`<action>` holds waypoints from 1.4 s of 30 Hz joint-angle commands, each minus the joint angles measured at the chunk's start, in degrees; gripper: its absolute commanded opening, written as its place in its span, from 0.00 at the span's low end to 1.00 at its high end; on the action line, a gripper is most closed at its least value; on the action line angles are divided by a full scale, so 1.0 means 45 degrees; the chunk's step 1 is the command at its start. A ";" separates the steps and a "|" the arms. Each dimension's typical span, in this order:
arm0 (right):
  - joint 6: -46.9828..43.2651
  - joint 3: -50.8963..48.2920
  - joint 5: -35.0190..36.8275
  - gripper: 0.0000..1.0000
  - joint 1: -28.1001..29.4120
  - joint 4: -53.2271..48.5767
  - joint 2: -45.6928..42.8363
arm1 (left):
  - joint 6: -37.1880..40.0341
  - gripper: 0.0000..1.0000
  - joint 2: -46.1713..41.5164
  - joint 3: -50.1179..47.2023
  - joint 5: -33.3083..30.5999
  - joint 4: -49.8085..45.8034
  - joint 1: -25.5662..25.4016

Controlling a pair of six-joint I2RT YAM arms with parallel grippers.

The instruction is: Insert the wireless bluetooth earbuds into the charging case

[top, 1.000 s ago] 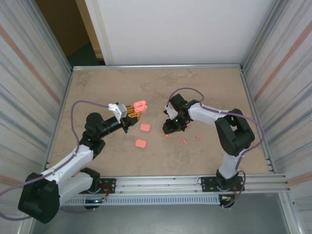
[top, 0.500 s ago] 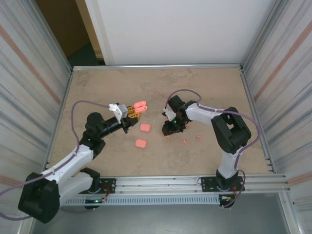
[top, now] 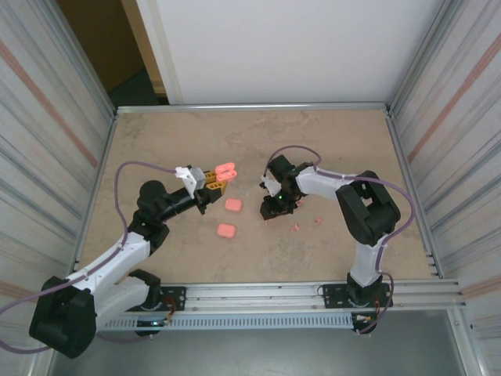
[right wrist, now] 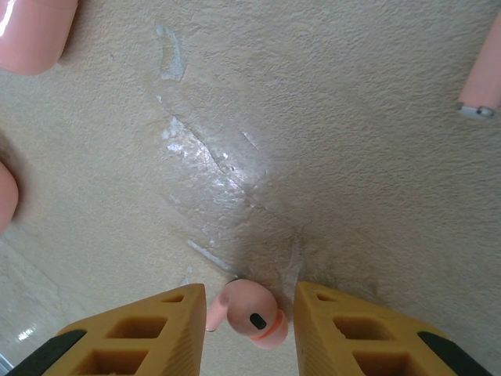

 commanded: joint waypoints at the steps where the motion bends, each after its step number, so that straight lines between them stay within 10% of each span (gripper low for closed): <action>1: -0.0234 0.0162 -0.0121 0.33 0.0309 -0.0368 0.0430 | 0.0194 0.00 -0.0005 0.0046 -0.0042 0.0203 0.0048; 42: -0.0208 -0.0687 0.1390 0.16 -0.0029 0.1049 -0.3231 | -0.0176 0.00 0.1082 0.0524 0.0028 0.0671 0.0047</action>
